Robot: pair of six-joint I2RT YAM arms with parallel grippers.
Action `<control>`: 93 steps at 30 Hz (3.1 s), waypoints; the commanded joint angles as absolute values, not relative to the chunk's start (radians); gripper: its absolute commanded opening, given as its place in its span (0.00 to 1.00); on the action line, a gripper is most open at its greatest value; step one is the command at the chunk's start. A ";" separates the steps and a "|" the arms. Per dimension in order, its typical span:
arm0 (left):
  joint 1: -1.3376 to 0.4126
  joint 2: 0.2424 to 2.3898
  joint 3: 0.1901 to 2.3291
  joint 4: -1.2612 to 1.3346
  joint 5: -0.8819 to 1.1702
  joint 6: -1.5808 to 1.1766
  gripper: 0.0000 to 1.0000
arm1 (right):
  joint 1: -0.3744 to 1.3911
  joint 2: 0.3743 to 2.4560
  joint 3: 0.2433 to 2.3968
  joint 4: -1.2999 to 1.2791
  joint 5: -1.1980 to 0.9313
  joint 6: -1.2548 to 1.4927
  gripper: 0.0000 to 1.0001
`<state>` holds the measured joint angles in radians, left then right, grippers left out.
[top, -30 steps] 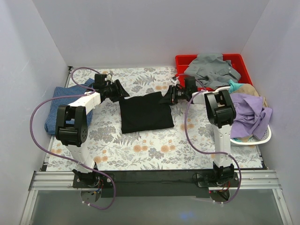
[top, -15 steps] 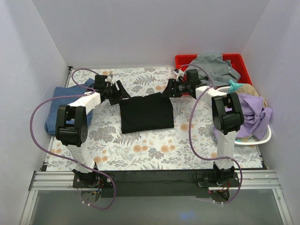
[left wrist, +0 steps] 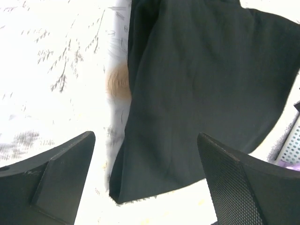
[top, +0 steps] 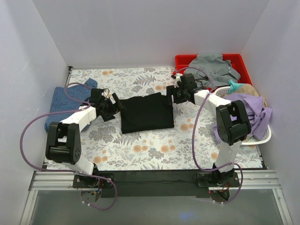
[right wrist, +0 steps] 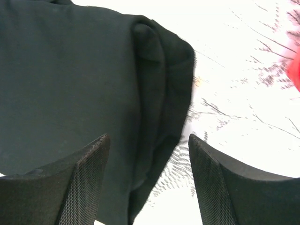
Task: Fold and stack the t-shirts
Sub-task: Neatly place the folded tshirt to the corner
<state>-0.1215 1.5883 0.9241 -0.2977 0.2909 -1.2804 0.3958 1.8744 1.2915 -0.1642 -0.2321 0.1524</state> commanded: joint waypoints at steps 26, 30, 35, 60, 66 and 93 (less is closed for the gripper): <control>-0.127 1.683 0.781 0.014 0.382 -1.301 0.92 | 0.391 1.707 1.212 -0.195 -0.198 0.146 0.72; -0.138 1.727 0.769 0.046 0.445 -1.315 0.92 | 0.393 1.715 1.215 -0.195 -0.204 0.152 0.72; -0.228 1.839 0.817 0.116 0.515 -1.347 0.92 | 0.393 1.717 1.216 -0.195 -0.213 0.155 0.72; -0.267 2.078 1.864 -0.330 0.637 -1.085 0.00 | 0.391 1.647 1.115 -0.210 -0.186 0.167 0.70; -0.158 2.230 2.181 -0.544 0.543 -0.895 0.00 | 0.391 1.649 1.111 -0.209 -0.195 0.169 0.70; 0.374 2.483 2.467 -0.336 0.293 -0.653 0.06 | 0.459 1.893 1.252 -0.202 -0.333 0.206 0.69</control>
<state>0.3656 2.5000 2.4836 -0.4385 0.3634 -0.6830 0.4313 1.8759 1.1984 -0.2150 -0.2977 0.1955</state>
